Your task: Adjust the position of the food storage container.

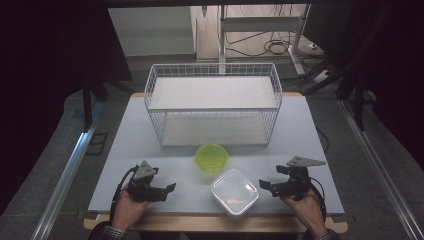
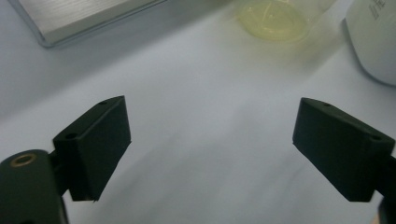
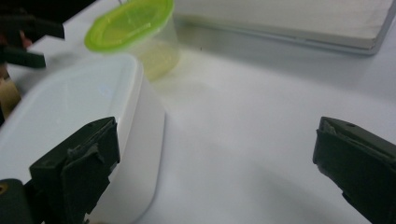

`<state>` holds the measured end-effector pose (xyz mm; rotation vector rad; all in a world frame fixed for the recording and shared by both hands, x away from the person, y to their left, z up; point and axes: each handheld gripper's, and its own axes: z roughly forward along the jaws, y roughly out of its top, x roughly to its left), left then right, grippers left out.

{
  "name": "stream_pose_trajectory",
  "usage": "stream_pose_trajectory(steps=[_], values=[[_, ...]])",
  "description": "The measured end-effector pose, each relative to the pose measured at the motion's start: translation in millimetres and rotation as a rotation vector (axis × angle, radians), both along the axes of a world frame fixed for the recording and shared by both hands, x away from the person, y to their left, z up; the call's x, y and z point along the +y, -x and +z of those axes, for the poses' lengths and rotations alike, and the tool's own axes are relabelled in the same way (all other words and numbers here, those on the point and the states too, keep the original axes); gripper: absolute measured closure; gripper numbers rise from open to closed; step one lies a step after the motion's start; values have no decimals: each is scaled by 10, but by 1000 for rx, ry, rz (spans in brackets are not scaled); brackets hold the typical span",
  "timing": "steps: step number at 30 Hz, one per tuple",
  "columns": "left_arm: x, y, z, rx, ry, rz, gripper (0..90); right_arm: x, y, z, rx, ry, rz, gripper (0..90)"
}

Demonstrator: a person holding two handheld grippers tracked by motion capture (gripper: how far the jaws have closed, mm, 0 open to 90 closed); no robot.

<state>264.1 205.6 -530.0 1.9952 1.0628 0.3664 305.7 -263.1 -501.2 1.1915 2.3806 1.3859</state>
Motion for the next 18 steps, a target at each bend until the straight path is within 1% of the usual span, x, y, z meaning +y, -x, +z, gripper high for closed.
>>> stream_pose_trajectory(steps=[2,3,4,6,8,10,13,15,16,17,18], values=[[1,-3,5,1,39,-9,125,0,2,5,-8,12,7,15],[1,-3,5,1,39,-9,128,0,0,9,-7,20,7,18],[-6,-1,5,-4,51,-16,128,0,0,9,-7,20,7,18],[-25,-2,-1,-9,59,-31,134,2,-2,10,-4,29,11,34],[-51,-12,-24,-8,67,-56,136,7,-5,9,10,37,10,54],[-77,-21,-42,-3,61,-58,127,11,-7,7,15,47,8,75],[-98,-22,-39,-11,65,-56,101,17,-7,10,23,58,6,93],[-97,-19,-25,-14,90,-57,94,20,-6,12,22,61,6,99],[-91,-20,-20,-11,98,-57,94,20,-6,12,22,62,7,101],[-83,-26,-10,18,108,-49,95,20,-7,12,21,62,8,104],[-80,-28,1,35,105,-41,98,21,-8,11,19,63,9,105]])
